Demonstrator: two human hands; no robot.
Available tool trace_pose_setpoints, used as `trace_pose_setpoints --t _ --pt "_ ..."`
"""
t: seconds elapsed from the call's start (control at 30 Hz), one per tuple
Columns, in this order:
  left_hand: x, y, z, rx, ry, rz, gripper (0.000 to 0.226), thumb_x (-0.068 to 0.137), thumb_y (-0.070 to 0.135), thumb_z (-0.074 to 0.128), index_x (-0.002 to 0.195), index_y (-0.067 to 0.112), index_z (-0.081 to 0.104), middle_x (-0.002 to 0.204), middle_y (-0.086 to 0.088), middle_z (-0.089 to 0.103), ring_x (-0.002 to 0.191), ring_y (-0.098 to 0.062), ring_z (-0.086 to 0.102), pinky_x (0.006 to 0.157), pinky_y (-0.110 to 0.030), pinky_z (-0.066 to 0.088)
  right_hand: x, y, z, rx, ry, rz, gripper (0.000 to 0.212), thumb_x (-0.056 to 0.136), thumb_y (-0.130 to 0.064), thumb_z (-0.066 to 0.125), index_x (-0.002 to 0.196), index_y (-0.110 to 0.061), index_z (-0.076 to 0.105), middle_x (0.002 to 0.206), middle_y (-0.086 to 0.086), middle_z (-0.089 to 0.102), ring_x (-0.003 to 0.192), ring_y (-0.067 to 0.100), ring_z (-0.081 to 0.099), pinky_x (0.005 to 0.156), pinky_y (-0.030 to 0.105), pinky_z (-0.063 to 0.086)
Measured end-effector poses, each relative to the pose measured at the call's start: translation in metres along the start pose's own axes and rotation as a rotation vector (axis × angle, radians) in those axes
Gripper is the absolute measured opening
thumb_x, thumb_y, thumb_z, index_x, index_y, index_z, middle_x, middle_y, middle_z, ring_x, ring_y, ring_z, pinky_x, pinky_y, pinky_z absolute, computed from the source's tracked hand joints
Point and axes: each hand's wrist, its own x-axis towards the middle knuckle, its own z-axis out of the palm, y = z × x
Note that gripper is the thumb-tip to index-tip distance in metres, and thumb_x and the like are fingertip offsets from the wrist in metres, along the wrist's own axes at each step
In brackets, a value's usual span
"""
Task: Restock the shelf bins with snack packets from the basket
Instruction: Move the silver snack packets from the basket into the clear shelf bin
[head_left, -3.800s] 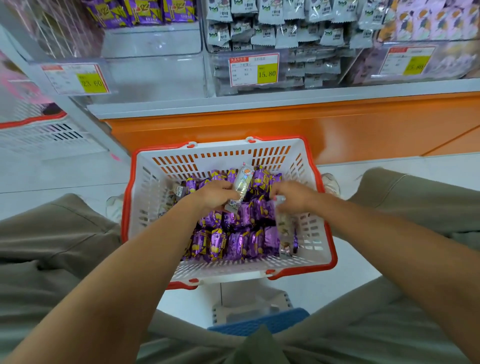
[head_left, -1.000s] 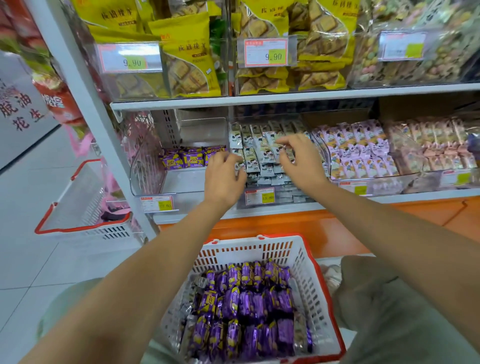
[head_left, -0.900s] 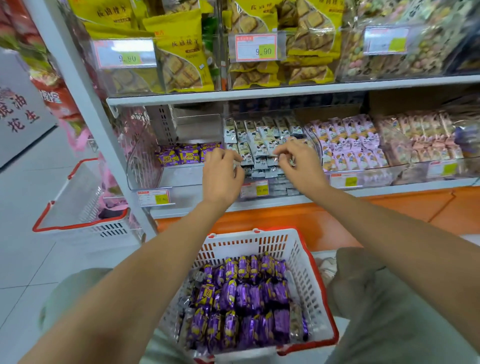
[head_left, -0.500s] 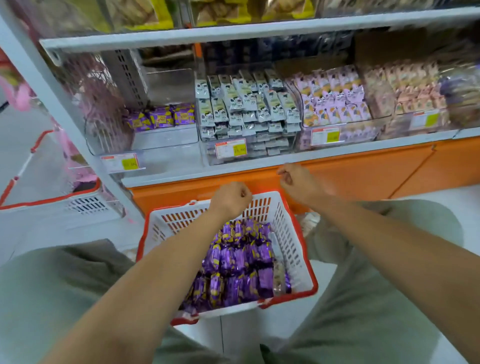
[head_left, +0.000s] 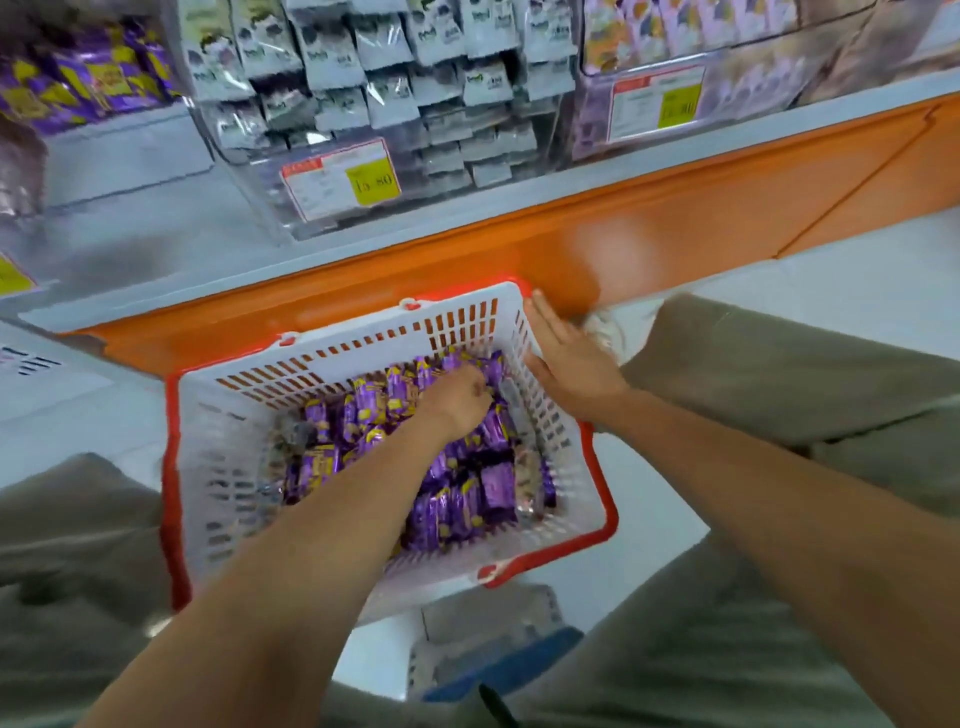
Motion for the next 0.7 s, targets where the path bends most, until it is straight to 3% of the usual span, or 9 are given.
trace_pose_setpoints --t 0.1,0.17,0.33,0.47,0.6,0.7 --pt "0.026 0.000 0.013 0.013 -0.053 -0.022 0.007 0.101 0.017 0.043 0.100 0.010 0.045 0.094 -0.018 0.054 0.072 -0.027 0.049 0.064 -0.039 0.040 -0.003 0.001 0.004 0.048 0.107 -0.056 0.065 0.104 -0.031 0.038 0.156 -0.015 0.003 0.163 0.001 -0.005 0.141 0.026 0.032 0.101 0.039 0.037" --pt "0.042 0.002 0.020 0.006 -0.087 -0.027 0.017 0.100 0.017 0.044 0.110 0.006 0.052 0.091 -0.017 0.056 0.070 -0.027 0.051 0.059 -0.035 0.038 -0.003 0.002 0.008 0.125 0.135 -0.098 0.065 0.103 -0.029 0.042 0.156 -0.012 0.007 0.164 0.003 -0.002 0.142 0.024 0.030 0.103 0.039 0.039" --pt "0.065 0.008 0.030 -0.014 -0.096 -0.009 0.035 0.101 0.021 0.044 0.135 0.015 0.046 0.118 -0.017 0.061 0.102 -0.038 0.058 0.068 -0.032 0.036 -0.004 0.005 0.010 0.218 0.154 -0.136 0.065 0.102 -0.030 0.040 0.156 -0.011 0.009 0.164 0.004 0.000 0.147 0.021 0.021 0.106 0.040 0.039" --pt "0.071 0.013 0.031 0.011 -0.188 -0.007 0.028 0.103 0.026 0.039 0.124 0.015 0.055 0.109 -0.015 0.061 0.103 -0.036 0.059 0.065 -0.032 0.036 -0.005 0.006 0.010 0.252 0.170 -0.129 0.065 0.101 -0.026 0.043 0.155 -0.010 0.011 0.164 0.005 0.002 0.148 0.019 0.019 0.109 0.041 0.037" --pt "0.076 0.011 0.031 -0.033 -0.174 0.003 0.013 0.101 0.022 0.044 0.100 0.018 0.057 0.099 -0.012 0.062 0.082 -0.028 0.058 0.061 -0.030 0.035 -0.006 0.004 0.010 0.264 0.172 -0.119 0.066 0.101 -0.024 0.044 0.155 -0.011 0.010 0.164 0.003 0.001 0.148 0.017 0.018 0.109 0.038 0.037" --pt "0.077 0.008 0.033 -0.059 -0.148 -0.004 0.010 0.100 0.022 0.046 0.099 0.015 0.054 0.080 -0.003 0.053 0.065 -0.016 0.048 0.052 -0.028 0.032 -0.006 0.003 0.010 0.256 0.173 -0.121 0.066 0.100 -0.023 0.044 0.156 -0.011 0.010 0.164 0.003 0.001 0.147 0.018 0.020 0.108 0.036 0.038"
